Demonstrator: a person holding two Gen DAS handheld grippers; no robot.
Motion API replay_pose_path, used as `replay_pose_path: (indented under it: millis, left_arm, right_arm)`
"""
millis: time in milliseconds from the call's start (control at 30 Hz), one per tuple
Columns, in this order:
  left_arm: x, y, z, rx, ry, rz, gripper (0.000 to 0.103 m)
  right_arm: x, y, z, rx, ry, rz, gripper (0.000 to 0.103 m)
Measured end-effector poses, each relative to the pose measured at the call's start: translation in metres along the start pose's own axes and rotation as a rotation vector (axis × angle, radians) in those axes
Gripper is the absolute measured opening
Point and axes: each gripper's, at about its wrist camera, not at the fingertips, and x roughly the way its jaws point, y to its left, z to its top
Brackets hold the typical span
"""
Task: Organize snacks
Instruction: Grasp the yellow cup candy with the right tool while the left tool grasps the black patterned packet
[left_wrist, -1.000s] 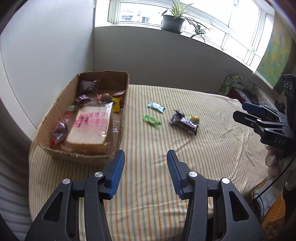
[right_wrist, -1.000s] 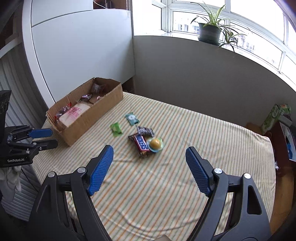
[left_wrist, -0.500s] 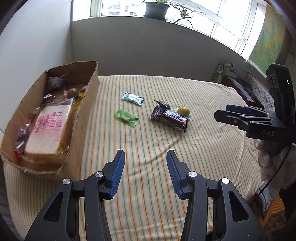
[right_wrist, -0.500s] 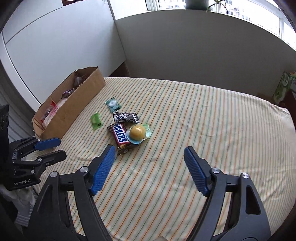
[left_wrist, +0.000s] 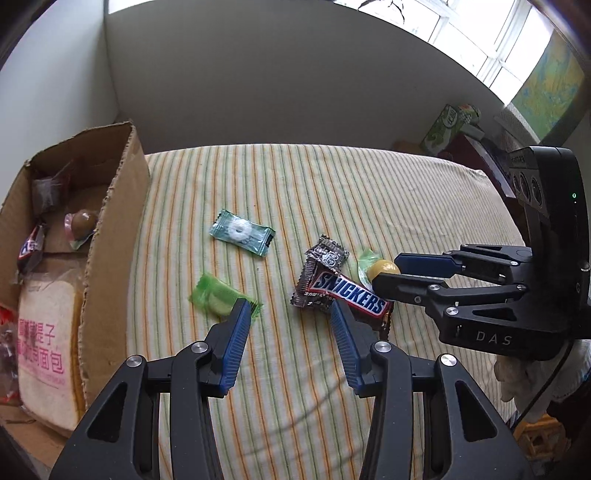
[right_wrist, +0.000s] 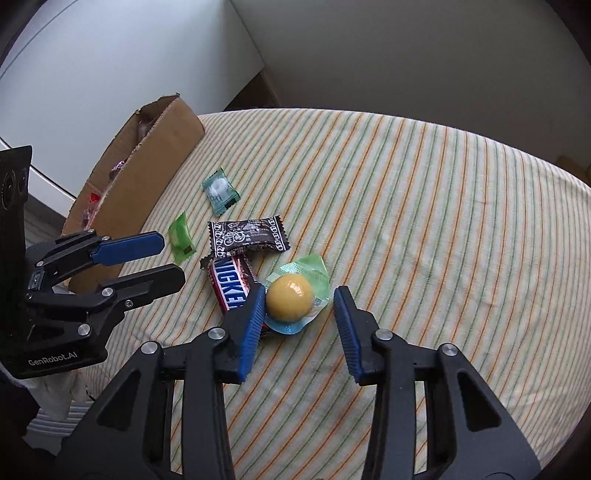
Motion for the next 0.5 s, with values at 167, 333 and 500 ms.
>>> replay_pose_path:
  millis: [167, 333, 500]
  left_arm:
    - [0.001, -0.016, 0.018, 0.057, 0.009, 0.039, 0.044]
    - [0.018, -0.031, 0.033, 0.124, 0.066, 0.039, 0.044]
    - [0.046, -0.037, 0.045, 0.162, 0.148, 0.076, 0.044]
  right_arm:
    - [-0.008, -0.012, -0.001, -0.002, 0.023, -0.064, 0.035]
    - [-0.018, -0.011, -0.003, -0.015, 0.037, -0.054, 0.035]
    - [-0.008, -0.015, -0.001, 0.009, 0.058, -0.057, 0.035]
